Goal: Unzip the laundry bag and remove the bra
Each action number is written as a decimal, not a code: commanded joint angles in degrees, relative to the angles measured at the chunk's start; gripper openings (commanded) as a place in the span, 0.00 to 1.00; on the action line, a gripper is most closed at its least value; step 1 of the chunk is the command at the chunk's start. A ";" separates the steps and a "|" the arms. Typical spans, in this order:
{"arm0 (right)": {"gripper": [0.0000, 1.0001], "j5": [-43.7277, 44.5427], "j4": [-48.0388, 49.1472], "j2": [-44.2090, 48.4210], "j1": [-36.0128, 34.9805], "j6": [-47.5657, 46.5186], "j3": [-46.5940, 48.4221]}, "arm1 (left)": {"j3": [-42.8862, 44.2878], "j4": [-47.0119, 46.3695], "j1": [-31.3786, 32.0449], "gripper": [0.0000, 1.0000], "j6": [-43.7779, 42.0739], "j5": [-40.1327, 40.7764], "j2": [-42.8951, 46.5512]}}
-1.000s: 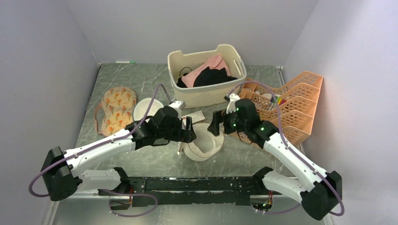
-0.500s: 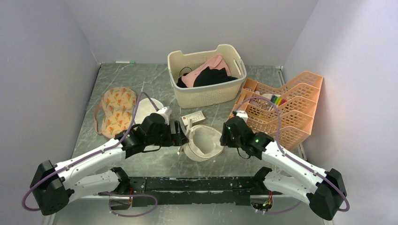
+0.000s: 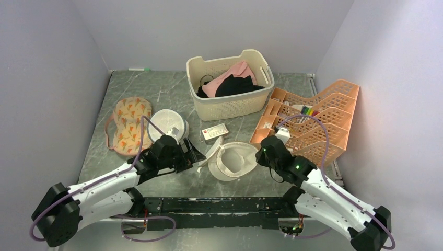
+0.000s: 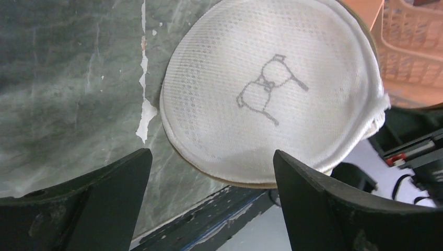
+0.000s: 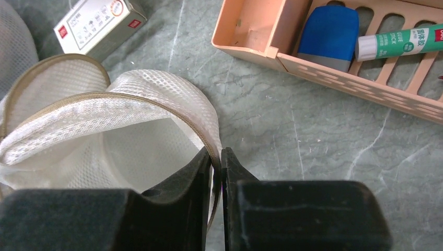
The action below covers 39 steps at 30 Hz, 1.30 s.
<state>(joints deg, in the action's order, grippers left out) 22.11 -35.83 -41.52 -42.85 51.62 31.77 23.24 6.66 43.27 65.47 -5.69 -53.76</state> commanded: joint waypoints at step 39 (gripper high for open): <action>0.09 -1.24 2.62 -2.00 -0.32 -10.07 3.80 | -14.45 -48.54 -4.67 0.07 26.55 -3.76 -13.14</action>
<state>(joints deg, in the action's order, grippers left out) 20.05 -31.83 -44.73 -42.87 43.22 33.45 5.15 -55.00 40.12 103.53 -13.56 -78.41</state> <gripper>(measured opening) 0.092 0.083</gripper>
